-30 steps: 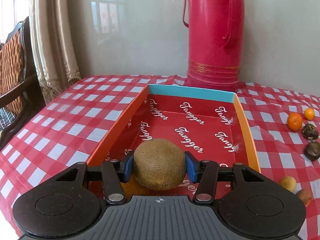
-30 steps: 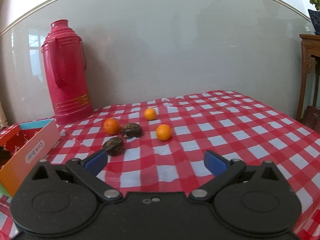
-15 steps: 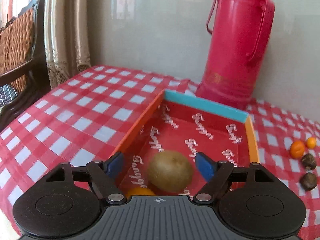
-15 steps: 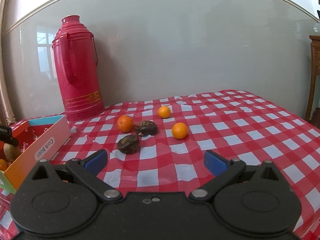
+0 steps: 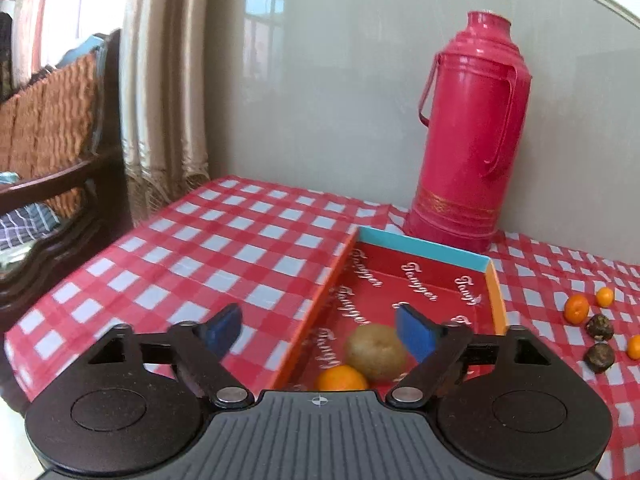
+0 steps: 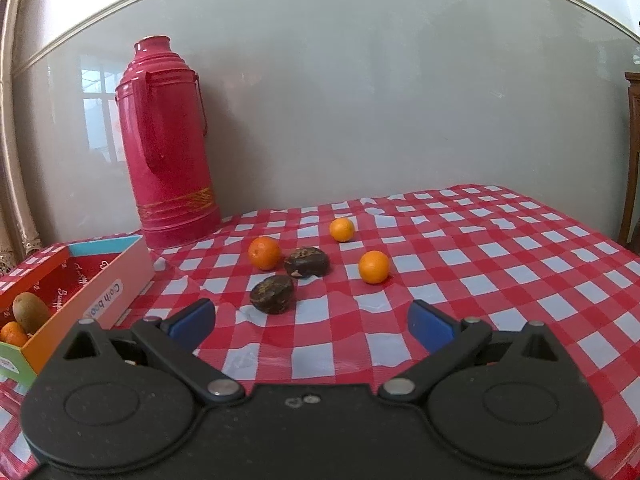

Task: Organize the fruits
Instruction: 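Withdraw the left tool from the box, then close the right gripper on the mandarin beside the small yellow fruit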

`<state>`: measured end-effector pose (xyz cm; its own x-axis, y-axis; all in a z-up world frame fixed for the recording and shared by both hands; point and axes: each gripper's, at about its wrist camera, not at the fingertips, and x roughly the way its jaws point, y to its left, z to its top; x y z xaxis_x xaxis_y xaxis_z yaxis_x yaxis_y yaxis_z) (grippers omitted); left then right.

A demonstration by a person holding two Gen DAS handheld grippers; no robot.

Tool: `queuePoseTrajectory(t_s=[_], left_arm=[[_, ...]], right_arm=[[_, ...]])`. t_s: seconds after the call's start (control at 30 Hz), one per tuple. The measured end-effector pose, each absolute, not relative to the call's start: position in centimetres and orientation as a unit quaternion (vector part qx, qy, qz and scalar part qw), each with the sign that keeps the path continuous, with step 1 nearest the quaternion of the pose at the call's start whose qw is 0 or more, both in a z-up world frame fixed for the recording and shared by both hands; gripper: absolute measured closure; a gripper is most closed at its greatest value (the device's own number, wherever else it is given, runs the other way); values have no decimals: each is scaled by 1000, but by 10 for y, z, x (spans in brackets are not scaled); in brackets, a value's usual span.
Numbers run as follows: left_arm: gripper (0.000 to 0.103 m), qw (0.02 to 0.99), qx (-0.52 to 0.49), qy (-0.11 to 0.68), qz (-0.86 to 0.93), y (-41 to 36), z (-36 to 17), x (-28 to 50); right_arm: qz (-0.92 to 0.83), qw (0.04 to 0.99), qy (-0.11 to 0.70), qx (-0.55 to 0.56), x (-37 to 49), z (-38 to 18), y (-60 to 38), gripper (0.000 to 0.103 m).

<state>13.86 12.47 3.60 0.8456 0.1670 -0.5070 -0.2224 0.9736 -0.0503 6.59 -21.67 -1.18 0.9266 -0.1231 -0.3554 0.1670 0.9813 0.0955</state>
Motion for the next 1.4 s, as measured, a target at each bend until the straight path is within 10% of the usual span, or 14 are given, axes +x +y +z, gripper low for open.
queuePoseTrajectory(t_s=[0.5, 1.03, 1.4], left_arm=[[5, 962, -11, 237, 133, 137, -4, 65], [0, 950, -52, 228, 205, 184, -14, 46], [0, 947, -54, 225, 223, 199, -15, 39]], right_arm=[[15, 983, 181, 36, 77, -14, -173, 13], [62, 967, 244, 20, 102, -33, -135, 65], [56, 963, 262, 3, 109, -40, -125, 81]])
